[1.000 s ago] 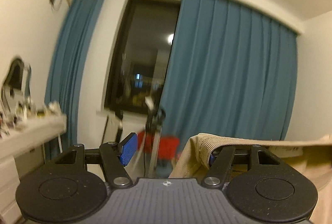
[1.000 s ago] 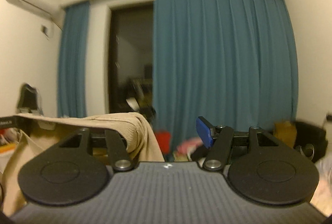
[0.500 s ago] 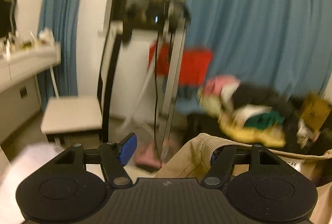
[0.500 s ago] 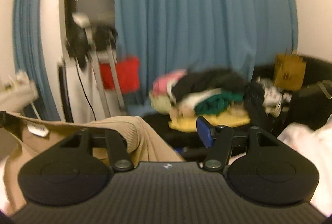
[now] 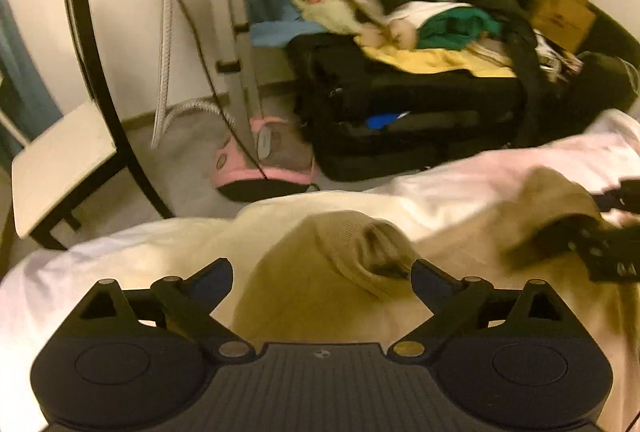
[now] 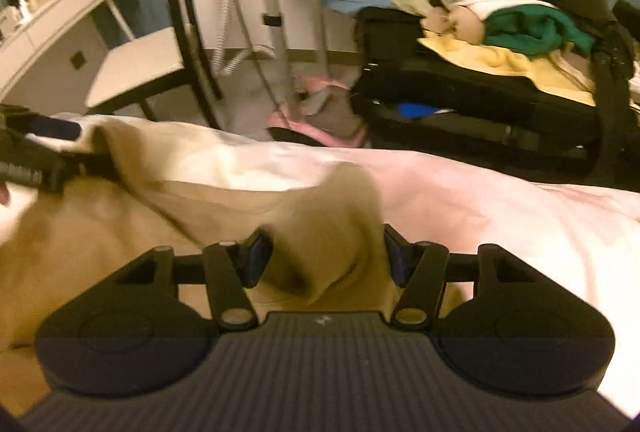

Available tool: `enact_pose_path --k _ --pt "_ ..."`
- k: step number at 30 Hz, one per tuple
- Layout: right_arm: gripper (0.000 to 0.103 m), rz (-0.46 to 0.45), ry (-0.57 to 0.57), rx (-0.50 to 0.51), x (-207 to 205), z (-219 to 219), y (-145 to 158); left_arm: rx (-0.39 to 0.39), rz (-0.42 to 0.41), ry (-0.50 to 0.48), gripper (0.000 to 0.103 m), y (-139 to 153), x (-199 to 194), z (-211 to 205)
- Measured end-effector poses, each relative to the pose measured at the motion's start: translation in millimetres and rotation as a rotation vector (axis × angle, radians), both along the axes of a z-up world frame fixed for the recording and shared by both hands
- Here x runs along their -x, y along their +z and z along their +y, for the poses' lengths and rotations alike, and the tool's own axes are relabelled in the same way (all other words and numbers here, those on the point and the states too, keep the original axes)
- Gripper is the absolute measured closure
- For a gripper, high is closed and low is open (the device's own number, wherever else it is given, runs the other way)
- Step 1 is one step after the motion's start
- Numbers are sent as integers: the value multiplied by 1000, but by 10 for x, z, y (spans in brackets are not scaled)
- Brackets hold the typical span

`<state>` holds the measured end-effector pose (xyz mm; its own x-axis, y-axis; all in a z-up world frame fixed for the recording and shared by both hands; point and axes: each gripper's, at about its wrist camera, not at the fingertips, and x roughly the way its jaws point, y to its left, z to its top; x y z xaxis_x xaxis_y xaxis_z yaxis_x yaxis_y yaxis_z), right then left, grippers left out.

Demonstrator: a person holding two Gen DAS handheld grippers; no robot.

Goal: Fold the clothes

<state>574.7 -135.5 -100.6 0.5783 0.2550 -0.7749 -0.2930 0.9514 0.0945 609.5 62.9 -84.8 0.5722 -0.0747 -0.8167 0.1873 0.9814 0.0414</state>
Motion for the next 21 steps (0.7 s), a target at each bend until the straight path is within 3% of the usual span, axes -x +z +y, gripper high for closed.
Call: enact_pose_path --k 2,5,11,16,21 --pt "43 -14 5 -17 100 69 114 -14 -48 -1 6 132 205 -46" --pt "43 -97 -53 -58 448 14 359 37 -144 29 6 416 796 -97" --pt "43 -235 -156 -183 1666 -127 719 155 -295 109 6 798 2197 -150" --pt "43 -347 -205 -247 2802 -242 918 209 -378 180 6 936 3458 -166" --pt "43 -432 -233 -305 3801 -379 938 260 -381 234 6 821 4269 -142"
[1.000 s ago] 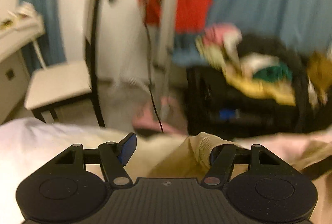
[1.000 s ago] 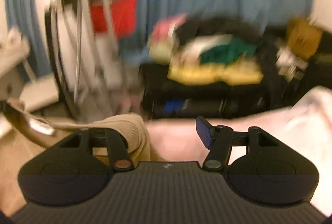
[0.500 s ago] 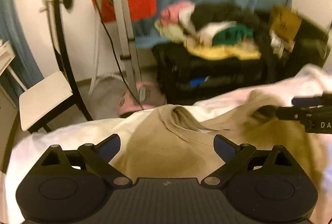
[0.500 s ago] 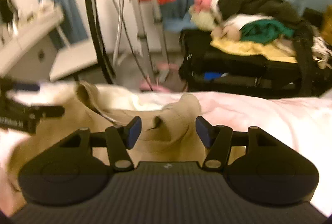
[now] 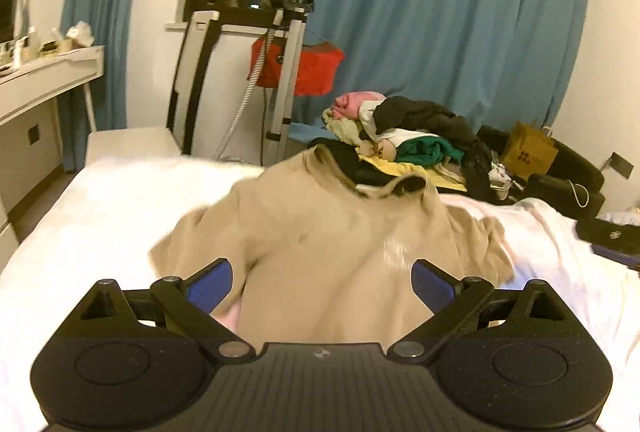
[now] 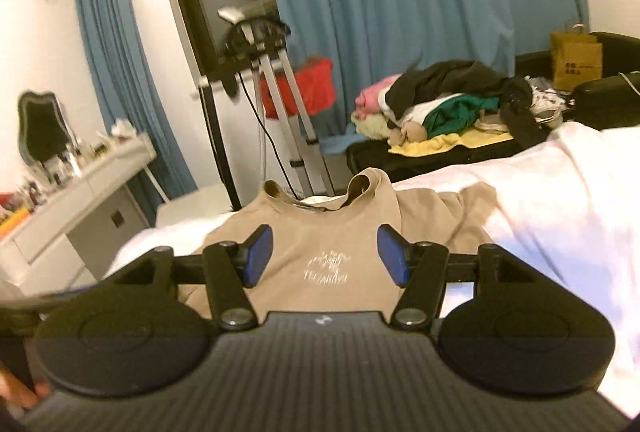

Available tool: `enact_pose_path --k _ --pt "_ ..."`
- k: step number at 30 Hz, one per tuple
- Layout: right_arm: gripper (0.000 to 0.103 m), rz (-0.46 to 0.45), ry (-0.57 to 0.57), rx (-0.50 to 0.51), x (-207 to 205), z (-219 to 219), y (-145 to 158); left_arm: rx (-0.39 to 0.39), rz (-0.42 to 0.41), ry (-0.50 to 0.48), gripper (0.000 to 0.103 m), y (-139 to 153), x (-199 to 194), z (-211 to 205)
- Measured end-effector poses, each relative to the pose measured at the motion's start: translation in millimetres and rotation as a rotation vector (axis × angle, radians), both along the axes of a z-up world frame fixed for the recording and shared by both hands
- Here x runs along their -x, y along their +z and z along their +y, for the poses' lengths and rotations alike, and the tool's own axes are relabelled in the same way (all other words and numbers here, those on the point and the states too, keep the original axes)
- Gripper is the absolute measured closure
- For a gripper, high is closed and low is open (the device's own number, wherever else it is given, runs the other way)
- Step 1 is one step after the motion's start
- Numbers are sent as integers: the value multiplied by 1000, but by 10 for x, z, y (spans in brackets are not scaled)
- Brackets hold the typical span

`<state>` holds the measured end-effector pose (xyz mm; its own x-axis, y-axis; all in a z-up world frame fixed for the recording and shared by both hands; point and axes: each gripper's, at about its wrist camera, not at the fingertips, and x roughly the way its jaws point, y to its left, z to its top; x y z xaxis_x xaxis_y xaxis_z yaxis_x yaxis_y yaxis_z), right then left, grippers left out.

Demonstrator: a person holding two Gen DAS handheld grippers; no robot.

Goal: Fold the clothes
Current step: 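Open both grippers and release the T-shirt flat on the bed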

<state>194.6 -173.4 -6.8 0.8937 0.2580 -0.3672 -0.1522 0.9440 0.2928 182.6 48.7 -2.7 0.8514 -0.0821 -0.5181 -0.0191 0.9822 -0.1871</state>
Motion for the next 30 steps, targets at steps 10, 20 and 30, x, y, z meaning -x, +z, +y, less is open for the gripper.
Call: enact_pose_path --k 10,20,30 --pt "41 6 -32 -139 638 -268 -432 245 133 152 13 -474 46 486" --pt "41 78 -43 -200 205 -377 -898 592 131 418 36 -1228 -793 1408" --pt "41 159 -87 -249 -218 -484 -1201 451 113 469 96 -971 -1696 1814"
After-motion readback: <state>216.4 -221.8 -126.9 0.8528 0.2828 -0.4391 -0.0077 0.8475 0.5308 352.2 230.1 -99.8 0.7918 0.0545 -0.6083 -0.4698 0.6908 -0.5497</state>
